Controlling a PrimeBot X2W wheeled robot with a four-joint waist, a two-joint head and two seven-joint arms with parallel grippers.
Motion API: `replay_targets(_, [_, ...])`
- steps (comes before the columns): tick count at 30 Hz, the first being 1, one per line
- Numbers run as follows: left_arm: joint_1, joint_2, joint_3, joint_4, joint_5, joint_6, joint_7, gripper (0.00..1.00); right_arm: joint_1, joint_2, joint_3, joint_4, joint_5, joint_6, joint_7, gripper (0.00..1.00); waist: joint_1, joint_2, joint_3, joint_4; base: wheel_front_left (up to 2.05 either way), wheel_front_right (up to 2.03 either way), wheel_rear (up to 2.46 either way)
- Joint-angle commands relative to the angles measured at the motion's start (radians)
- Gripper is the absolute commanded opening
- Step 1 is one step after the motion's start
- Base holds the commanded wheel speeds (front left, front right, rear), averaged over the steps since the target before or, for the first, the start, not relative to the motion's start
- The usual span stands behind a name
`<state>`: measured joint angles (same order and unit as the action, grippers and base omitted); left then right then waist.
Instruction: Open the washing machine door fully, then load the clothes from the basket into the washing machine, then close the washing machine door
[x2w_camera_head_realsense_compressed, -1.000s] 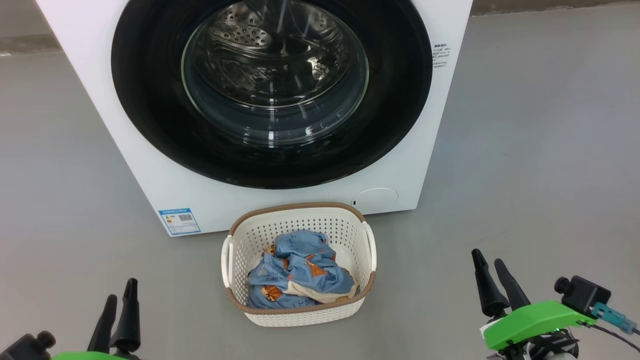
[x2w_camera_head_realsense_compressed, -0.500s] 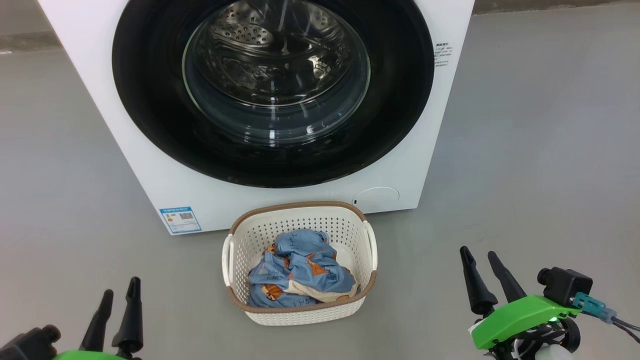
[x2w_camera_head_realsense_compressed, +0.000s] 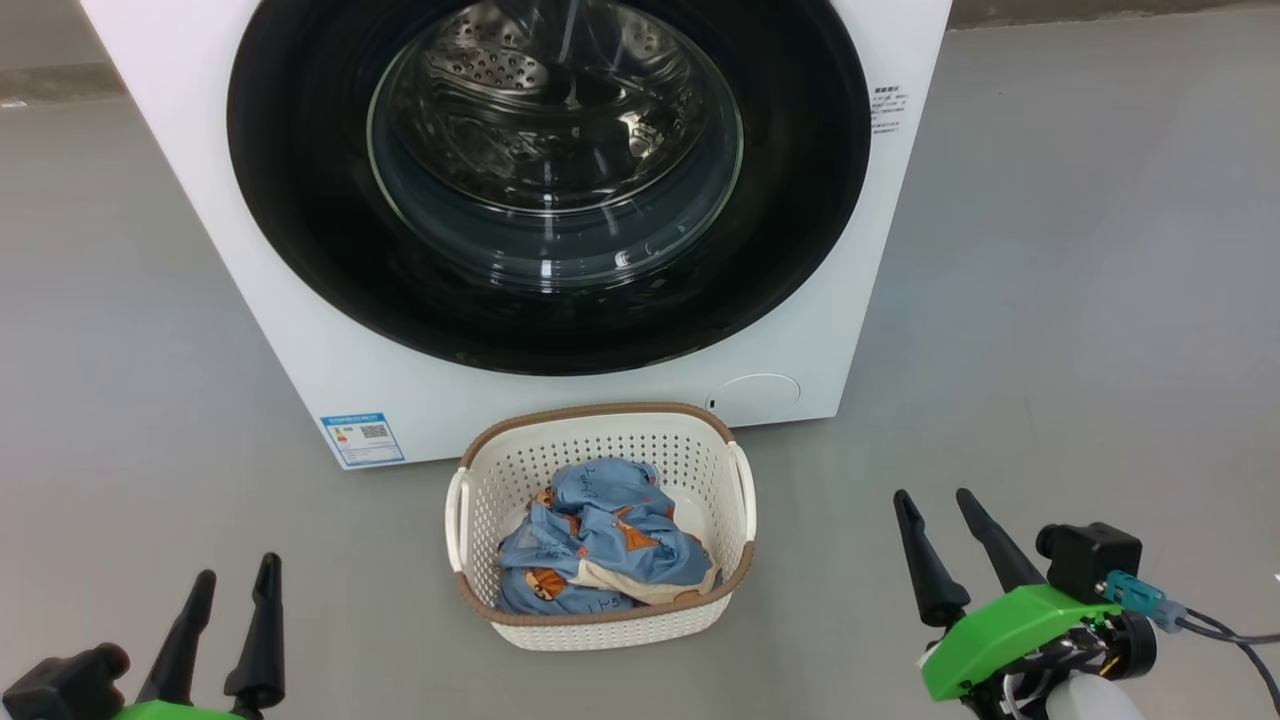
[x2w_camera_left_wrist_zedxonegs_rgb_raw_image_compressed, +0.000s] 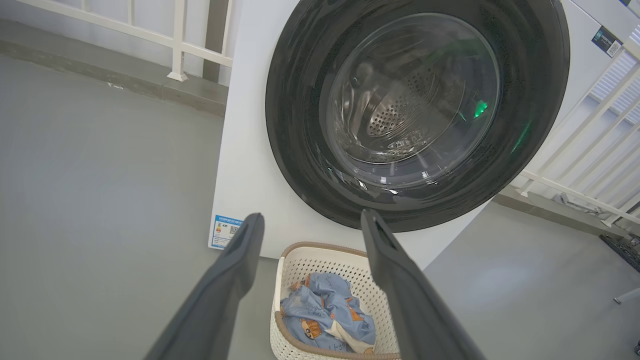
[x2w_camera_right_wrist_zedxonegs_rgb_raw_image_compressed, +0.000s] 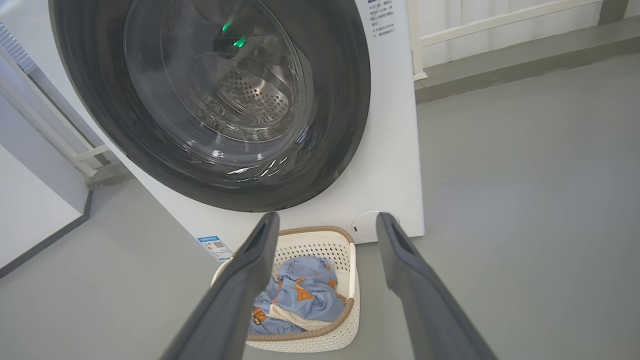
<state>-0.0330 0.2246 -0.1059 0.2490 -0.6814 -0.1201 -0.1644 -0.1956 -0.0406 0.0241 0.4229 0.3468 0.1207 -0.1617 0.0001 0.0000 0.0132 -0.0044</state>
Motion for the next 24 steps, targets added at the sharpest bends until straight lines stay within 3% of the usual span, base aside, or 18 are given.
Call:
replay_targets(1, [-0.046, 0.036, 0.025, -0.026, 0.023, -0.008, -0.015, 1.00, -0.055, -0.006, 0.028, -0.019, -0.029, 0.008, -0.015, 1.00, -0.0001, 0.0000, 0.001, 0.000, 0.00, 0.00, 0.00])
replay_targets(24, [-0.054, 0.066, 0.039, -0.011, 0.254, -0.010, -0.082, 1.00, -0.102, -0.009, 0.045, 0.002, -0.304, 0.010, -0.081, 1.00, -0.0001, 0.0000, 0.009, -0.006, 0.00, 0.00, 0.00])
